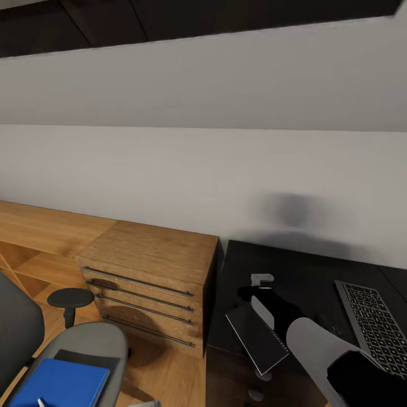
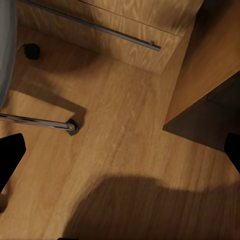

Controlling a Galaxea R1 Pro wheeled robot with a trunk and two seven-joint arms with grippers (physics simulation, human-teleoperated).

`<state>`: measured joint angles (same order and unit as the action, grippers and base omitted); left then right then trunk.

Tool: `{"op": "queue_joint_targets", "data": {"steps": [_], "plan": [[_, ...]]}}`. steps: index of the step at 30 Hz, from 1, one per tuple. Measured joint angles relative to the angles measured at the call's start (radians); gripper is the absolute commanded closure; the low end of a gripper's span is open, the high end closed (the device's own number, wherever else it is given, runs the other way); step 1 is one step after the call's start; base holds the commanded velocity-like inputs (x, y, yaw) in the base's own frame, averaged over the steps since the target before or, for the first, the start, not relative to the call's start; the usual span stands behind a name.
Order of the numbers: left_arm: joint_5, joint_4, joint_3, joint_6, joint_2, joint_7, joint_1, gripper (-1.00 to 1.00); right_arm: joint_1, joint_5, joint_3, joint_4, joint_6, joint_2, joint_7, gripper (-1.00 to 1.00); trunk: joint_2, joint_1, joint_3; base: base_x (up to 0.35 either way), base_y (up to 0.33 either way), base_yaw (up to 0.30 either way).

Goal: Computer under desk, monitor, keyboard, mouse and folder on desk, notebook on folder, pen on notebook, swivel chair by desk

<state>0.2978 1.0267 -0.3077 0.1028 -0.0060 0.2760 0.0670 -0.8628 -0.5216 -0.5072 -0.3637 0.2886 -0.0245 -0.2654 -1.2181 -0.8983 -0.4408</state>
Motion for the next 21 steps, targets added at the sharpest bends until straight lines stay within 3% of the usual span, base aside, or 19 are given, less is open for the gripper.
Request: {"op": "queue_joint_targets", "data": {"steps": [5,13,21], "plan": [[0.0,0.0,0.0,-0.001,0.0,0.0,0.0,-1.0,0.0,-0.001,0.003,0.007,0.023,0.001,0.0,-1.0,0.0,0.0,0.0,0.0,0.0,0.0],[-0.001,0.0,0.0,-0.001,0.001,0.0,0.0,-1.0,0.0,-0.059,0.003,0.009,0.047,0.004,0.001,-1.0,0.0,0.0,0.0,0.0,0.0,0.0],[-0.001,-0.001,0.0,-0.001,0.001,0.001,0.0,-1.0,0.0,-0.076,0.003,0.01,0.063,0.006,0.003,-1.0,0.0,0.0,0.0,0.0,0.0,0.0]]}}
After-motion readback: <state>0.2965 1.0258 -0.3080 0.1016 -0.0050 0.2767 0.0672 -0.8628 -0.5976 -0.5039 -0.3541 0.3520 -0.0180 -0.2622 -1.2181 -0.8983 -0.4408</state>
